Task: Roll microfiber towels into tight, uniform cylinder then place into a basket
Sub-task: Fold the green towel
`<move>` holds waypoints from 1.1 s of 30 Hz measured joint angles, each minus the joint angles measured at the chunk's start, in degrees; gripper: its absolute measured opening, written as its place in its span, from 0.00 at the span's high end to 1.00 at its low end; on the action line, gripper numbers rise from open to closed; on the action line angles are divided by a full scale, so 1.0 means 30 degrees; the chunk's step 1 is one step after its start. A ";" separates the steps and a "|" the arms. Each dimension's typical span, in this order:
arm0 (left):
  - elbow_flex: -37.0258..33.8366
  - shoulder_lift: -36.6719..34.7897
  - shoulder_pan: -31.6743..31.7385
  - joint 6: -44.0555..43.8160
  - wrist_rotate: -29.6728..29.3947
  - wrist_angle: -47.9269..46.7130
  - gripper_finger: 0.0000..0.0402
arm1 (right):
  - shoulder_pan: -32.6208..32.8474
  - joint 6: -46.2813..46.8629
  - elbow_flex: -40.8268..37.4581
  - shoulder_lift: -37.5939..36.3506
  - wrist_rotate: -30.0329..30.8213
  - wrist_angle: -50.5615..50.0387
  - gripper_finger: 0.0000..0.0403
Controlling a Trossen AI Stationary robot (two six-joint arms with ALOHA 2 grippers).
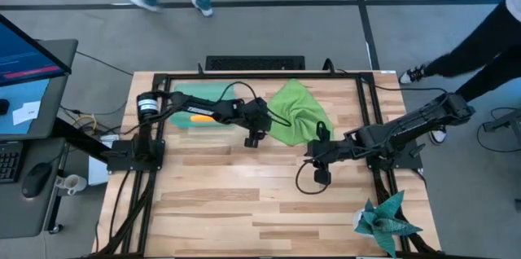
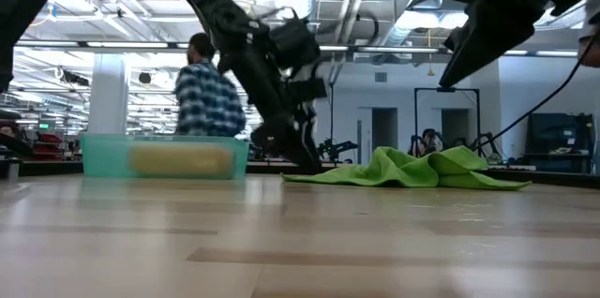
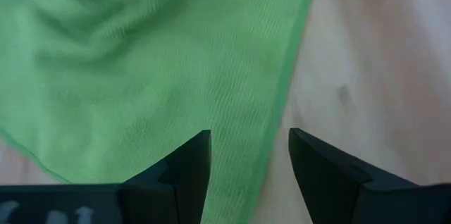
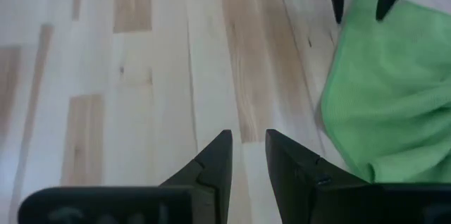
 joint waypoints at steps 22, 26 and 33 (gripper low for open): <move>0.0138 0.1599 0.0269 -0.4702 0.2774 -0.1301 0.96 | 0.0405 0.2080 0.0007 -0.0017 -0.0124 -0.0744 0.73; 0.0138 0.1370 -0.1097 -0.5698 0.2035 -0.1969 0.97 | 0.1152 0.3333 0.0007 -0.0017 -0.0056 -0.1031 0.73; 0.0047 0.0493 -0.4285 -0.7105 -0.1083 -0.4005 0.99 | 0.3437 0.4109 0.0007 -0.0017 0.2168 -0.0908 0.73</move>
